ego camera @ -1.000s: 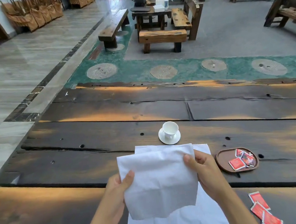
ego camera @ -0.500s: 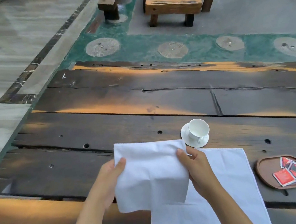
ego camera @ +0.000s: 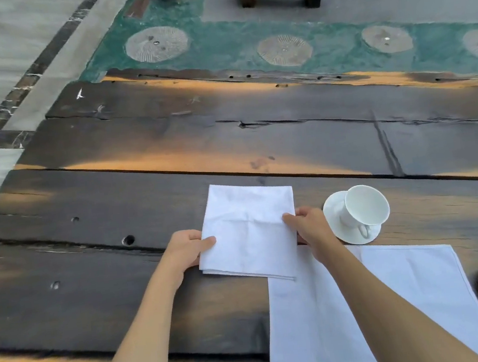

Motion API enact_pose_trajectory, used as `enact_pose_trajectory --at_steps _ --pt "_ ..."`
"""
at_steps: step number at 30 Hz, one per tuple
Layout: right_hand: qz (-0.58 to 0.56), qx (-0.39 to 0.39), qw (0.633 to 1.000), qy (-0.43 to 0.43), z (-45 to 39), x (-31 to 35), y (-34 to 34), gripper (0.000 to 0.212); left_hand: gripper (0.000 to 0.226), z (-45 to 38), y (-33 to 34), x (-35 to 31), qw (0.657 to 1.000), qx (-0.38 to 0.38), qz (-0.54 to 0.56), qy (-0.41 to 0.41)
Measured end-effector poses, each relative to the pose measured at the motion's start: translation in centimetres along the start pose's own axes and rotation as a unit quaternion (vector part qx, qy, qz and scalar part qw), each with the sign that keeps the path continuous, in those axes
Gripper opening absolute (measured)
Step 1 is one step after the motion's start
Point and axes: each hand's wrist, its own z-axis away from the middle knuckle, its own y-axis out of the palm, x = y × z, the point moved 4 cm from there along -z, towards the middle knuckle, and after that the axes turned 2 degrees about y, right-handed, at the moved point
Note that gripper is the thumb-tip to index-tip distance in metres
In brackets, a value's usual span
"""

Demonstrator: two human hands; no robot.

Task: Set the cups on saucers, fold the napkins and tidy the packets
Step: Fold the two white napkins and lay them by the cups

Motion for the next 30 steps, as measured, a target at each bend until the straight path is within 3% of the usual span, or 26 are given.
enact_pose_trajectory --at_steps 7,12,15,19,24,30 --pt "0.023 -0.058 0.997 -0.035 -0.8 1.2 1.1 0.019 0.015 0.1 1.0 -0.7 0.999 -0.051 0.002 0.006" --pt "0.1 -0.089 0.991 0.004 0.3 0.0 0.6 0.047 0.02 1.0 1.8 0.7 0.997 -0.071 0.002 -0.024" --pt "0.111 -0.059 0.991 0.035 1.0 -0.8 0.9 0.033 0.017 1.2 1.8 1.4 0.996 -0.089 0.01 -0.028" --pt "0.123 -0.068 0.99 -0.025 1.5 0.1 2.0 0.01 0.021 0.9 0.6 1.1 0.984 -0.179 -0.022 0.011" --pt "0.167 -0.023 0.984 -0.056 2.1 -0.2 4.3 0.015 0.024 1.7 -1.1 1.8 0.969 -0.246 -0.01 0.01" --pt "0.253 -0.06 0.963 -0.07 2.4 -0.3 5.6 0.028 0.017 3.6 -3.3 3.1 0.955 -0.295 -0.018 -0.007"
